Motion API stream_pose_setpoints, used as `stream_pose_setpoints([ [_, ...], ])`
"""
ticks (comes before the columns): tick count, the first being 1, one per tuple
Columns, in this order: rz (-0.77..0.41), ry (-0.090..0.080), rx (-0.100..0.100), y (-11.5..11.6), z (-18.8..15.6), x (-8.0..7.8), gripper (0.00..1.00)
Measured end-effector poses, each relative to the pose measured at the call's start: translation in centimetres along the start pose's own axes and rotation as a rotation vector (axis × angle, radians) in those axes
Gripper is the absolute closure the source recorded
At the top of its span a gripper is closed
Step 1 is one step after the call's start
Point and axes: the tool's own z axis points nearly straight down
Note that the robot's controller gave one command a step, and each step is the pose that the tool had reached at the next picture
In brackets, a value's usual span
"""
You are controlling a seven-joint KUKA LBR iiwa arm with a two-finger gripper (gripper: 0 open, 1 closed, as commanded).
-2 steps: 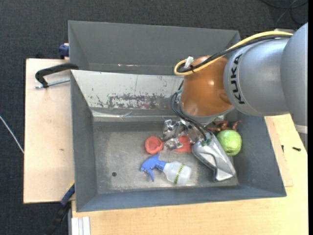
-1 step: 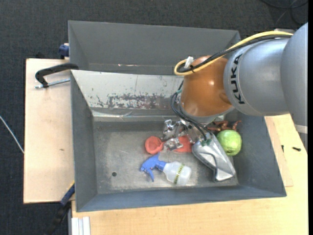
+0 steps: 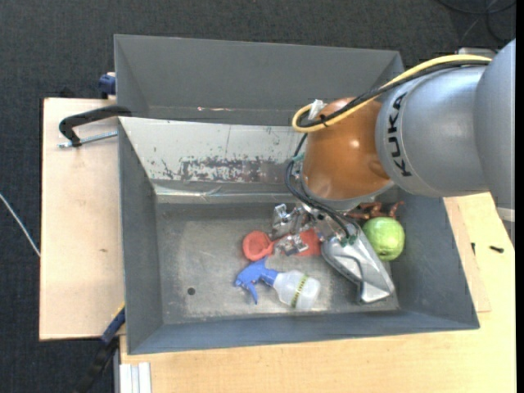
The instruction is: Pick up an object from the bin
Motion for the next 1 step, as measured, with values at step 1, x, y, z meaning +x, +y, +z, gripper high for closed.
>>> stream_pose_setpoints([
  [1, 0.050, -0.004, -0.001, 1.93, -15.01, -2.62, 1.00],
])
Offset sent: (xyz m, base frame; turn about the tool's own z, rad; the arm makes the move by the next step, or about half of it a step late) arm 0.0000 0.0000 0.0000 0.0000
